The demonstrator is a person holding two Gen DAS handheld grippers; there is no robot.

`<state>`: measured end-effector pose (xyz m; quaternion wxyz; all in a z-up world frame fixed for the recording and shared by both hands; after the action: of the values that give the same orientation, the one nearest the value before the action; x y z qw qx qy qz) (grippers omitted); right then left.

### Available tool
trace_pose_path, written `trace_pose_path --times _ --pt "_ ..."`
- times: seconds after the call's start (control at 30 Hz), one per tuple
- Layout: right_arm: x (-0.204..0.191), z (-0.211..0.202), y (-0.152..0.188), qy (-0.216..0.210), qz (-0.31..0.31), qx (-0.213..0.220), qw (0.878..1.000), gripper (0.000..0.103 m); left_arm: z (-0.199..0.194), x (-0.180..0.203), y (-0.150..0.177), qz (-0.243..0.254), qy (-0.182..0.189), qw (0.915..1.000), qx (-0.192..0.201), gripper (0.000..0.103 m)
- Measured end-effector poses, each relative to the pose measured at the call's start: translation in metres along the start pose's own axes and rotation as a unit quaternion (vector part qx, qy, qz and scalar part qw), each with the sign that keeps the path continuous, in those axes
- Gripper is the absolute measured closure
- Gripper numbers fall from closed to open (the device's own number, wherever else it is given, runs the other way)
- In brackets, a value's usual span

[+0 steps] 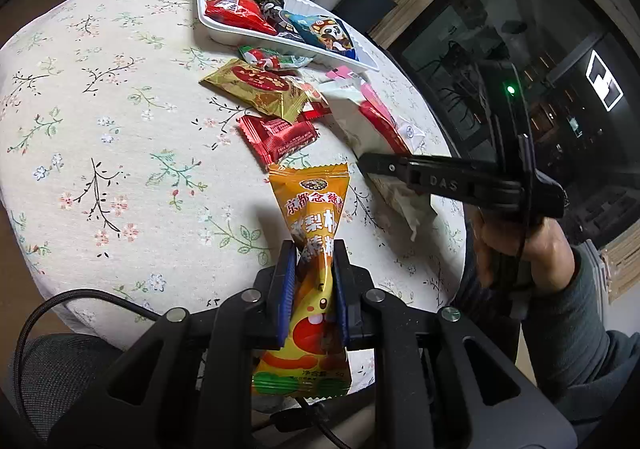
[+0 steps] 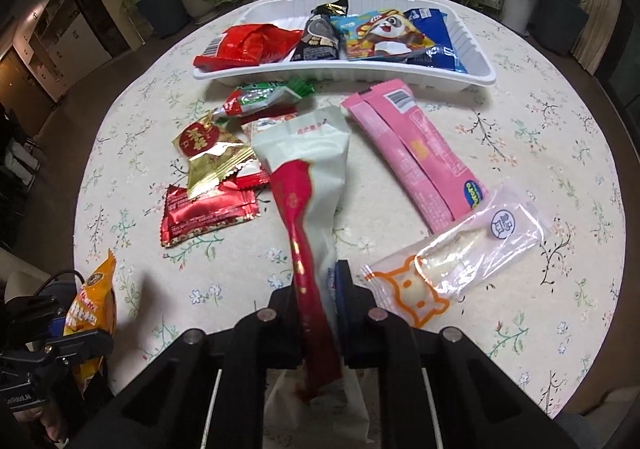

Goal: Organize snacks
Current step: 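Carry both held snacks over the white tray and lower them in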

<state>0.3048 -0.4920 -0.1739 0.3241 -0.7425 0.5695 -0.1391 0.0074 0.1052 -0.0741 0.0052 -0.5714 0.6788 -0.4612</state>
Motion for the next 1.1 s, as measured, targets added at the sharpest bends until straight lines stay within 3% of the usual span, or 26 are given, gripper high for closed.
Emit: trace_pose_path --times 0.13,0.33,0.6,0.8,1.1 --pt "0.004 -0.014 0.004 -0.008 0.012 0.02 1.0 0.089 -0.001 0.0 -0.002 -0.002 0.001 1.0 0.003 0.087" --pt "0.015 -0.05 0.001 -0.055 0.057 0.06 0.995 0.089 -0.001 0.003 -0.009 -0.005 0.004 0.9999 0.009 0.087" --pt "0.041 -0.056 -0.004 -0.077 0.098 0.071 0.99 0.089 -0.002 0.007 -0.037 -0.007 0.006 0.9996 0.028 0.087" --pt "0.076 -0.069 -0.031 -0.07 0.127 0.1 0.984 0.089 -0.002 0.004 -0.087 0.001 0.001 0.9986 0.053 0.087" --pt "0.131 -0.078 -0.109 -0.043 0.146 0.158 0.976 0.089 0.03 -0.003 -0.191 0.016 -0.015 0.9968 0.077 0.087"
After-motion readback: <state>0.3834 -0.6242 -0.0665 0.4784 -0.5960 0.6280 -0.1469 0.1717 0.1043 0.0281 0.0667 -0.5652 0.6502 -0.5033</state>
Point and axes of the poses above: each gripper's, at about its wrist camera, not at the fingertips, and z roughly the way its jaws point, x to its right, y to its underside, the point moved 2 cm from there along z, roughly the way its jaws point, and after that the axes turned 15 degrees about x, right-handed, at the moved point
